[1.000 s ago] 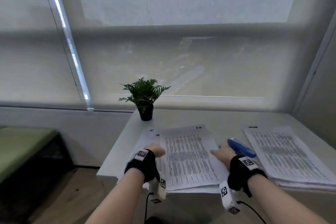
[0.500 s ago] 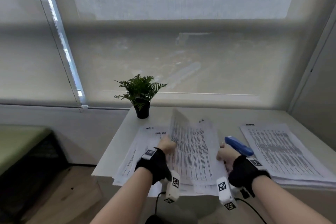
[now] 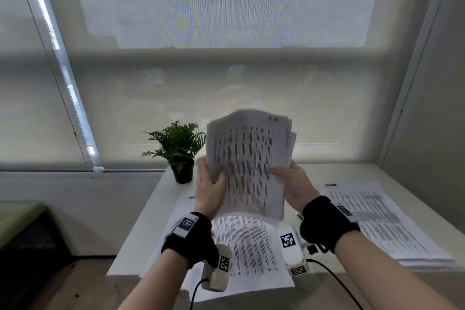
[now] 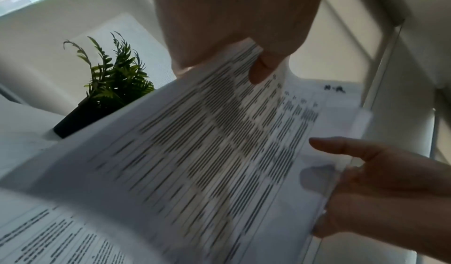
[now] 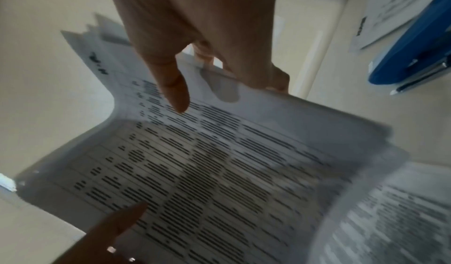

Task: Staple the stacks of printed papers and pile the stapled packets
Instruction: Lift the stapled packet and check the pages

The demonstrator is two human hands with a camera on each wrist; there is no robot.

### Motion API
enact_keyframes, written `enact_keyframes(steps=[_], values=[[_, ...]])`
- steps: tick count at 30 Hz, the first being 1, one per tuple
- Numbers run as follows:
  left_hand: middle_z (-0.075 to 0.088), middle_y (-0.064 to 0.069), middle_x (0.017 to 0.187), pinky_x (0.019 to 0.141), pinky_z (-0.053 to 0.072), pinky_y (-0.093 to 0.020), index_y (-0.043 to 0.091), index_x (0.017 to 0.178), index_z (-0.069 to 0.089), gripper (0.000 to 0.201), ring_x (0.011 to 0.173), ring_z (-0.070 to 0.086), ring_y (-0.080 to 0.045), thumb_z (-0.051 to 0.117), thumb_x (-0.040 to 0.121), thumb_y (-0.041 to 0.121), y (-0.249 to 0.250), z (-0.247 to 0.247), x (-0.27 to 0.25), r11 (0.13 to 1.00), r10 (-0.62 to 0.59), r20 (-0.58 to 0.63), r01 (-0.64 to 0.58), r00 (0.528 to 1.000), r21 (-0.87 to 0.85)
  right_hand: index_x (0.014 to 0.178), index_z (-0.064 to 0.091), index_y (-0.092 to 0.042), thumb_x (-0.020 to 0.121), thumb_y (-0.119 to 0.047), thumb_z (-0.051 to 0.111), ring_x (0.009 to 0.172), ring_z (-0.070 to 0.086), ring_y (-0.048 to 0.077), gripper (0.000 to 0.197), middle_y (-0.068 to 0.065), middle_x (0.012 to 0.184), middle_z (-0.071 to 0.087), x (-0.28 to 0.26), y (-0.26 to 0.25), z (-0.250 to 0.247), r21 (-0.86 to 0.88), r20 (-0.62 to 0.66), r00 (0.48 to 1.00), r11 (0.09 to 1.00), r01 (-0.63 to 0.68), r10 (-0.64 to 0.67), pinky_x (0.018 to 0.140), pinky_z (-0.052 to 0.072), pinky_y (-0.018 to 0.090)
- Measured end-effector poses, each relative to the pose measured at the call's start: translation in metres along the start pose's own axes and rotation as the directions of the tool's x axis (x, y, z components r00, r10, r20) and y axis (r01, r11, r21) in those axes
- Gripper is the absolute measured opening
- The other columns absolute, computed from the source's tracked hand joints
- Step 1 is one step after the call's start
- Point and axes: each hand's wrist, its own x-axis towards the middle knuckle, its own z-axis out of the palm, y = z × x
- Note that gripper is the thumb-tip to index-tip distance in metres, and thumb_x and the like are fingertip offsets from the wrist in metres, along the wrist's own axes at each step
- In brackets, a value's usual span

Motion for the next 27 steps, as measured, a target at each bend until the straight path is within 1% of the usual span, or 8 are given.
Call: enact_keyframes(steps=[6, 10, 13, 17, 20, 22, 24, 27], values=[[0.058, -0.002, 0.101, 0.074, 0.042, -0.031, 0.019, 0.122, 0.035, 0.035, 0.092, 0.057, -0.022, 0.049, 0.091, 0.014, -0.003, -0.01, 0.005, 0.999, 0.0, -0.086, 0.003, 0.996, 0.036, 0.095, 0.056, -0.009, 0.089, 0.001, 0.055, 0.062, 0.067, 0.012, 0.011, 0.006, 0.083, 0.066, -0.001, 0.001, 0.007, -0.077, -0.106, 0.992, 0.995, 0.062, -0.07, 0.059, 0.054, 0.025], [0.056, 0.009, 0.088, 0.078, 0.044, -0.035, 0.022, 0.121, 0.039, 0.028, 0.084, 0.055, -0.017, 0.044, 0.094, 0.017, -0.005, -0.007, 0.009, 0.999, -0.022, -0.111, 0.027, 0.994, 0.044, 0.108, 0.057, -0.011, 0.095, -0.012, 0.05, 0.096, 0.061, 0.026, 0.015, 0.012, 0.104, 0.065, 0.005, 0.008, 0.015, -0.189, -0.133, 0.985, 0.978, 0.085, -0.111, 0.091, 0.047, 0.041], [0.054, 0.011, 0.085, 0.077, 0.04, -0.032, 0.019, 0.118, 0.043, 0.022, 0.083, 0.053, -0.016, 0.042, 0.096, 0.016, -0.002, -0.004, 0.007, 0.999, 0.001, -0.144, 0.004, 0.99, 0.035, 0.117, 0.046, -0.017, 0.097, -0.015, 0.047, 0.101, 0.054, 0.02, 0.02, -0.002, 0.099, 0.06, 0.005, 0.008, 0.019, -0.369, -0.181, 0.949, 0.912, 0.179, -0.26, 0.083, 0.041, 0.031], [0.053, 0.012, 0.082, 0.075, 0.036, -0.03, 0.015, 0.114, 0.043, 0.018, 0.077, 0.051, -0.007, 0.044, 0.096, 0.019, -0.005, -0.004, 0.005, 1.0, 0.004, -0.151, -0.002, 0.989, 0.013, 0.148, 0.022, -0.028, 0.099, -0.008, 0.041, 0.115, 0.045, 0.012, 0.056, 0.0, 0.138, 0.039, -0.002, -0.004, 0.018, -0.763, 0.066, 0.802, 0.488, 0.424, -0.594, 0.087, 0.042, 0.028], [0.056, 0.008, 0.085, 0.081, 0.046, -0.042, 0.021, 0.107, 0.044, 0.021, 0.082, 0.055, -0.018, 0.045, 0.089, 0.032, -0.009, -0.006, 0.005, 0.999, -0.026, -0.139, 0.022, 0.99, -0.032, 0.141, 0.039, -0.025, 0.099, -0.009, 0.038, 0.083, 0.043, 0.012, 0.045, 0.001, 0.11, 0.035, 0.004, -0.006, 0.018, -0.869, 0.171, 0.756, 0.265, 0.418, -0.632, 0.077, 0.049, 0.039], [0.06, 0.004, 0.09, 0.086, 0.05, -0.051, 0.029, 0.102, 0.045, 0.024, 0.09, 0.059, -0.026, 0.044, 0.081, 0.041, -0.016, -0.007, 0.004, 0.997, -0.056, -0.119, 0.048, 0.991, -0.068, 0.13, 0.048, -0.017, 0.099, -0.009, 0.038, 0.084, 0.038, 0.005, 0.034, 0.001, 0.107, 0.036, 0.008, -0.004, 0.016, -0.854, 0.127, 0.748, 0.312, 0.416, -0.651, 0.088, 0.045, 0.04], [0.061, 0.002, 0.094, 0.088, 0.05, -0.056, 0.037, 0.093, 0.046, 0.018, 0.096, 0.06, -0.029, 0.045, 0.079, 0.048, -0.023, -0.007, 0.003, 0.996, -0.071, -0.102, 0.064, 0.992, -0.067, 0.132, 0.043, -0.014, 0.097, -0.004, 0.041, 0.091, 0.038, 0.001, 0.037, 0.002, 0.115, 0.041, 0.006, -0.007, 0.018, -0.79, 0.075, 0.74, 0.413, 0.453, -0.669, 0.094, 0.041, 0.027], [0.061, -0.001, 0.095, 0.088, 0.05, -0.052, 0.036, 0.089, 0.047, 0.008, 0.095, 0.059, -0.027, 0.046, 0.084, 0.041, -0.026, -0.006, -0.002, 0.994, -0.073, -0.083, 0.067, 0.994, -0.082, 0.141, 0.029, -0.027, 0.095, -0.006, 0.049, 0.087, 0.049, 0.005, 0.054, -0.008, 0.115, 0.046, 0.001, -0.006, 0.02, -0.559, -0.104, 0.834, 0.726, 0.401, -0.541, 0.077, 0.041, 0.009]])
